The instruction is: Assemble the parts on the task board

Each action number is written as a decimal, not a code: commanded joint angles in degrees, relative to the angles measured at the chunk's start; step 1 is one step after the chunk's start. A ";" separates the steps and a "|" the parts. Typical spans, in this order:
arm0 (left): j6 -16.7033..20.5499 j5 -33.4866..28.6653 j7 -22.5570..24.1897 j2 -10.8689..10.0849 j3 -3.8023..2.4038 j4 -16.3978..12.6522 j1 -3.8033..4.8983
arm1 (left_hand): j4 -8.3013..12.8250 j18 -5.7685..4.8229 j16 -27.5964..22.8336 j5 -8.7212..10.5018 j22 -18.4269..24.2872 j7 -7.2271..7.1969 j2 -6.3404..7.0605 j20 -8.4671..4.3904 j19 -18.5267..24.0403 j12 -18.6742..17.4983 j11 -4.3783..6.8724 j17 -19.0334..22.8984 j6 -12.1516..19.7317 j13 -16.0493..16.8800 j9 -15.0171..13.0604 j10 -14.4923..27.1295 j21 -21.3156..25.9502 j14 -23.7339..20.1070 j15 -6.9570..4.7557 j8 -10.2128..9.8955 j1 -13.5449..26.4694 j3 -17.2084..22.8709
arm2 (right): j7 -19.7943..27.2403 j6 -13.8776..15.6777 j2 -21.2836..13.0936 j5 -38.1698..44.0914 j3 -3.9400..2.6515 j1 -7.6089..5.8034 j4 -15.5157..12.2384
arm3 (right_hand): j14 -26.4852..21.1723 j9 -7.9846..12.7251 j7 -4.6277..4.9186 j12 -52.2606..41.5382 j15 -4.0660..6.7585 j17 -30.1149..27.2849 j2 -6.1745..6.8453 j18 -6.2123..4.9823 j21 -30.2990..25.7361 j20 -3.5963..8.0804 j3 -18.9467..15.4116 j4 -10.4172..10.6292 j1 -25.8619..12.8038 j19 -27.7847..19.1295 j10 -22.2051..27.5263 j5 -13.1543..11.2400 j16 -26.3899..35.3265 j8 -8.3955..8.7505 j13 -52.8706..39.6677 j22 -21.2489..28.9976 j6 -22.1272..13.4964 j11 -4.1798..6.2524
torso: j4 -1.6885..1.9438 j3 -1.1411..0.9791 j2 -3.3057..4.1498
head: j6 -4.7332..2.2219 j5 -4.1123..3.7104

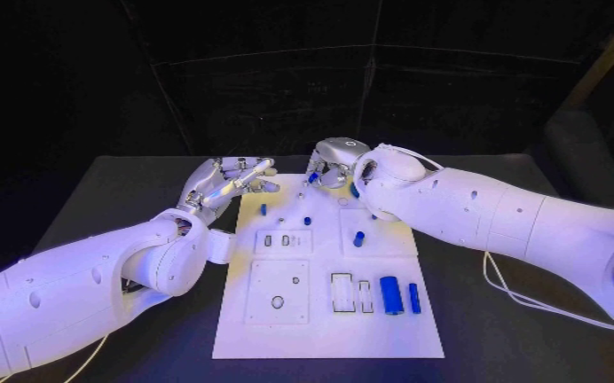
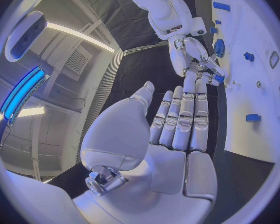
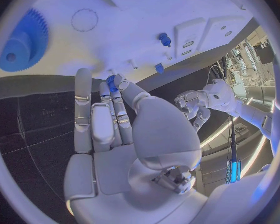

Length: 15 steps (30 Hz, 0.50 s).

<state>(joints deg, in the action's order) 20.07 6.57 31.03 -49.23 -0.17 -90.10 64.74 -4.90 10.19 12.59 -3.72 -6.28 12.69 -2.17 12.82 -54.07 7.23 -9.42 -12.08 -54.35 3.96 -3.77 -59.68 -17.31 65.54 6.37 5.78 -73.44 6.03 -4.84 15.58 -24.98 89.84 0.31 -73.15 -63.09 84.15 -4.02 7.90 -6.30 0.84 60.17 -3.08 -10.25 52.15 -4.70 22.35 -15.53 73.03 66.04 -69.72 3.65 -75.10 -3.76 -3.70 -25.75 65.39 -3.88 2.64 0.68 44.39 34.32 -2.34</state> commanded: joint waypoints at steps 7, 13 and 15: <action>-0.73 0.16 0.13 -0.10 -0.03 -0.25 0.30 | 0.44 0.33 -0.28 0.04 0.10 0.10 0.52 -0.01 -0.40 -0.34 -0.11 -0.12 0.13 -0.09 0.09 0.30 0.27 0.35 0.00 -0.29 -0.10 0.05 | 0.62 0.13 2.20 0.20 -0.06 -0.18 2.86 | 1.44 0.04 0.34 0.40 -0.01 0.18 1.35 -0.27 0.56 -0.13 2.15 1.64 -0.33 -0.47 0.07 0.48 -0.51 -0.06 -0.04 -0.19 -0.23 -0.28 | 0.02 -0.05 0.16 | -0.15 0.20; -0.69 0.16 0.12 -0.07 -0.03 -0.17 0.33 | 0.45 0.33 -0.29 0.04 0.11 0.10 0.52 -0.01 -0.40 -0.35 -0.11 -0.12 0.13 -0.09 0.08 0.30 0.28 0.34 0.00 -0.30 -0.11 0.06 | 0.76 -1.49 3.36 0.42 -0.06 -0.18 4.36 | 1.42 0.06 0.37 0.52 -0.06 0.18 1.62 -0.27 0.66 -0.18 2.31 1.85 -0.53 -0.54 0.21 0.56 -0.57 -0.02 -0.03 -0.25 -0.36 -0.34 | -0.06 -0.02 0.25 | -0.09 0.33; -0.70 0.16 0.12 -0.05 -0.03 -0.17 0.34 | 0.51 0.32 -0.35 0.04 0.13 0.12 0.52 0.00 -0.40 -0.38 -0.12 -0.16 0.12 -0.09 0.08 0.31 0.31 0.29 0.02 -0.31 -0.14 0.08 | 0.78 -2.02 3.62 0.45 -0.06 -0.18 4.67 | 1.41 0.06 0.38 0.54 -0.08 0.13 1.70 -0.27 0.68 -0.20 2.33 1.92 -0.60 -0.56 0.22 0.54 -0.56 -0.02 -0.04 -0.26 -0.38 -0.35 | -0.05 -0.02 0.21 | -0.02 0.31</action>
<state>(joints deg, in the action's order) 20.07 6.56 30.89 -49.30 -0.17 -90.20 64.98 -4.74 10.19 12.59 -3.72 -6.25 12.69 -2.17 12.82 -54.07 7.08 -9.42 -12.19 -54.35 3.96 -3.78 -59.68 -17.31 65.54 6.36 5.78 -73.45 6.19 -4.60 15.04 -21.49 89.94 0.30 -73.18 -58.64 84.15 -3.99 8.07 -6.13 0.84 60.32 -1.63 -10.25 52.54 -4.92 24.42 -13.81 72.81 65.83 -69.71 4.03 -75.33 -3.43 -3.68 -25.95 65.12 -3.89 2.60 0.66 44.60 34.22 -2.03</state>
